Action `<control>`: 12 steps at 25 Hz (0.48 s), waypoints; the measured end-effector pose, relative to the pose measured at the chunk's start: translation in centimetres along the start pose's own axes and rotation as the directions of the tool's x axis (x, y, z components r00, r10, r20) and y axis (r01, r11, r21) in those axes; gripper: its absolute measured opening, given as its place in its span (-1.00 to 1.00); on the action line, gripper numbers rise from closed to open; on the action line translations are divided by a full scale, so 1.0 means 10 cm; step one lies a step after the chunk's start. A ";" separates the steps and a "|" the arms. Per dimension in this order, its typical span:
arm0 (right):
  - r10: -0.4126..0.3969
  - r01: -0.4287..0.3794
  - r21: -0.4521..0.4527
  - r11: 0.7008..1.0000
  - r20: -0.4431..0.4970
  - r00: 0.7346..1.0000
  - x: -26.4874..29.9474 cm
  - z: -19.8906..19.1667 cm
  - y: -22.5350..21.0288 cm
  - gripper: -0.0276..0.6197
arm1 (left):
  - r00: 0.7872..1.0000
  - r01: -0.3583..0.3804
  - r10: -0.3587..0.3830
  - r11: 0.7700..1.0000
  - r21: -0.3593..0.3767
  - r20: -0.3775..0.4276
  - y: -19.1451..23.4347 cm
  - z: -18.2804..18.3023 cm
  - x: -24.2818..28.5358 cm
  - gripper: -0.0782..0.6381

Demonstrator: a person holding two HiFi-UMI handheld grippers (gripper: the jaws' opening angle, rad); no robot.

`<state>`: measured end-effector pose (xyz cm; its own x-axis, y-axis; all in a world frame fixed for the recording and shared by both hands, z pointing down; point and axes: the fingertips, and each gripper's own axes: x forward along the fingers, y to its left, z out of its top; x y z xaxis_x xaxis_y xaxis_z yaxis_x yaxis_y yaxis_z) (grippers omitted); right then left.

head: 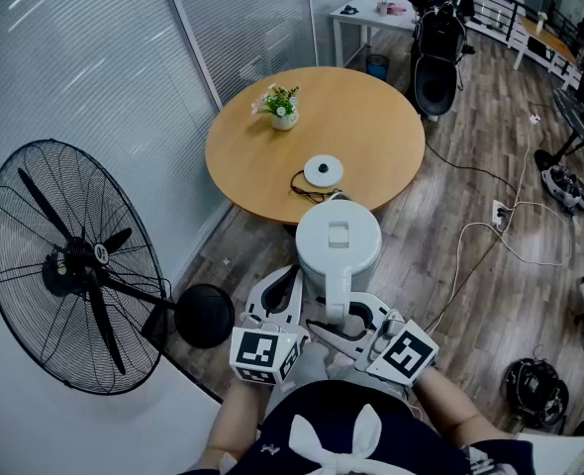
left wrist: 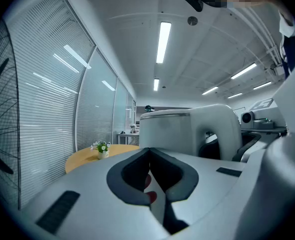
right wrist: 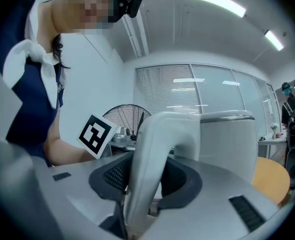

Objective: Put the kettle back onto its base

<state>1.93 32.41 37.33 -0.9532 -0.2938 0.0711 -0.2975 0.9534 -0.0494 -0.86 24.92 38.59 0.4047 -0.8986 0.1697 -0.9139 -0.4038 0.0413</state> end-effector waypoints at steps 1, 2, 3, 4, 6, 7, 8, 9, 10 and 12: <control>-0.002 0.002 0.000 1.000 0.005 1.000 0.01 0.01 -0.03 -0.44 | 1.000 -0.002 0.002 1.000 0.002 -0.003 0.01 0.01 0.02 -0.72; -0.005 0.005 0.000 1.000 0.009 1.000 0.02 0.03 -0.05 -0.44 | 1.000 -0.005 0.005 1.000 0.004 -0.005 0.02 0.02 0.04 -0.72; -0.007 0.006 0.004 1.000 0.012 1.000 0.02 0.04 -0.08 -0.44 | 1.000 -0.006 0.006 1.000 0.006 -0.007 0.03 0.03 0.06 -0.72; -0.007 0.007 0.009 1.000 0.015 1.000 0.02 0.05 -0.10 -0.44 | 1.000 -0.008 0.008 1.000 0.007 -0.006 0.04 0.04 0.07 -0.72; -0.006 0.006 0.016 1.000 0.017 1.000 0.01 0.06 -0.12 -0.44 | 1.000 -0.009 0.009 1.000 0.007 -0.002 0.04 0.06 0.09 -0.72; -0.004 0.004 0.016 1.000 0.016 1.000 0.01 0.07 -0.13 -0.44 | 1.000 -0.009 0.009 1.000 0.008 0.001 0.03 0.06 0.10 -0.72; -0.003 0.002 0.013 1.000 0.015 1.000 0.01 0.06 -0.13 -0.43 | 1.000 -0.008 0.008 1.000 0.009 0.002 0.02 0.07 0.11 -0.72; 0.000 0.000 0.010 1.000 0.012 1.000 0.00 0.06 -0.14 -0.43 | 1.000 -0.007 0.007 1.000 0.010 0.003 0.02 0.07 0.11 -0.72; 0.001 -0.002 0.006 1.000 0.011 1.000 0.00 0.06 -0.14 -0.43 | 1.000 -0.008 0.007 1.000 0.010 0.003 0.01 0.06 0.12 -0.72; 0.003 -0.003 0.005 1.000 0.010 1.000 -0.01 0.05 -0.16 -0.43 | 1.000 -0.009 0.009 1.000 0.009 -0.002 0.00 0.05 0.14 -0.72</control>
<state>2.45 30.91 36.90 -0.9547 -0.2914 0.0610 -0.2947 0.9541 -0.0543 -0.27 23.55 38.37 0.3959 -0.9020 0.1721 -0.9174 -0.3968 0.0312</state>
